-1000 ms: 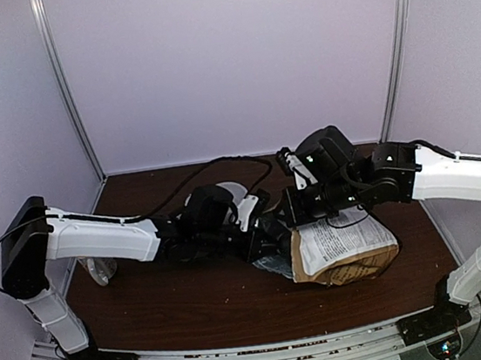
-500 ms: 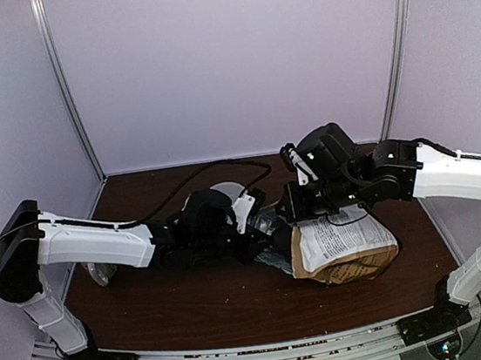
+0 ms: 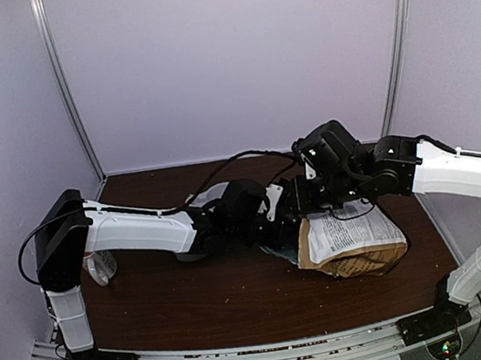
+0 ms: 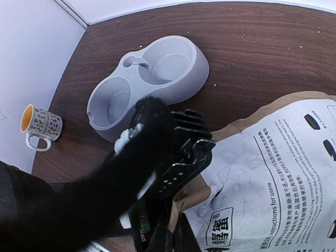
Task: Serve the pet food
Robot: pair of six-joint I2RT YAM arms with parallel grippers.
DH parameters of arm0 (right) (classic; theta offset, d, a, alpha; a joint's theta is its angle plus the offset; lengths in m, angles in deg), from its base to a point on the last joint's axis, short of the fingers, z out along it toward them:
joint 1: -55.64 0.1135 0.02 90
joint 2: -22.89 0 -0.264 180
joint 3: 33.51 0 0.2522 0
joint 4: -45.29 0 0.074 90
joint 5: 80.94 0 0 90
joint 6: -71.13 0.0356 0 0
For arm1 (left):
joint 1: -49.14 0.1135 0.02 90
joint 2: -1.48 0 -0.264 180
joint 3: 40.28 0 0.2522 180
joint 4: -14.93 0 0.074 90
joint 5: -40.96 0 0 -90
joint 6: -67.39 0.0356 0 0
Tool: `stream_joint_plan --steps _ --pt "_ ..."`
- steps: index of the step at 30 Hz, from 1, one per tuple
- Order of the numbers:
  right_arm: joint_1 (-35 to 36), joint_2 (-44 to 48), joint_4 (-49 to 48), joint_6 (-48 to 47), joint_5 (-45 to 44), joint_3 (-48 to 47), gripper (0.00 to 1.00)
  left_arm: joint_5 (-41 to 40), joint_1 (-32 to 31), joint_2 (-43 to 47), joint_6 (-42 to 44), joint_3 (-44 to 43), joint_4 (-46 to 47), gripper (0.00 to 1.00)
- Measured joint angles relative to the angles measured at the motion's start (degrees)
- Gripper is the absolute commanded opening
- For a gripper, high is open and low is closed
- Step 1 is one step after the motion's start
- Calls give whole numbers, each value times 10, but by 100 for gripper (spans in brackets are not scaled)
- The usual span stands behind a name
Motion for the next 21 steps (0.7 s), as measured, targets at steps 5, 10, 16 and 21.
stream_joint_plan --steps 5,10,16,21 --pt "-2 0 15 0 -16 1 0 61 7 -21 0 -9 30 0" --pt "-1 0 23 -9 -24 1 15 78 9 -22 -1 2 52 0" --pt "4 22 16 -30 -31 -2 63 90 10 -30 -9 5 52 0" --pt "-15 73 26 -41 -38 -2 76 95 11 -35 -14 4 53 0"
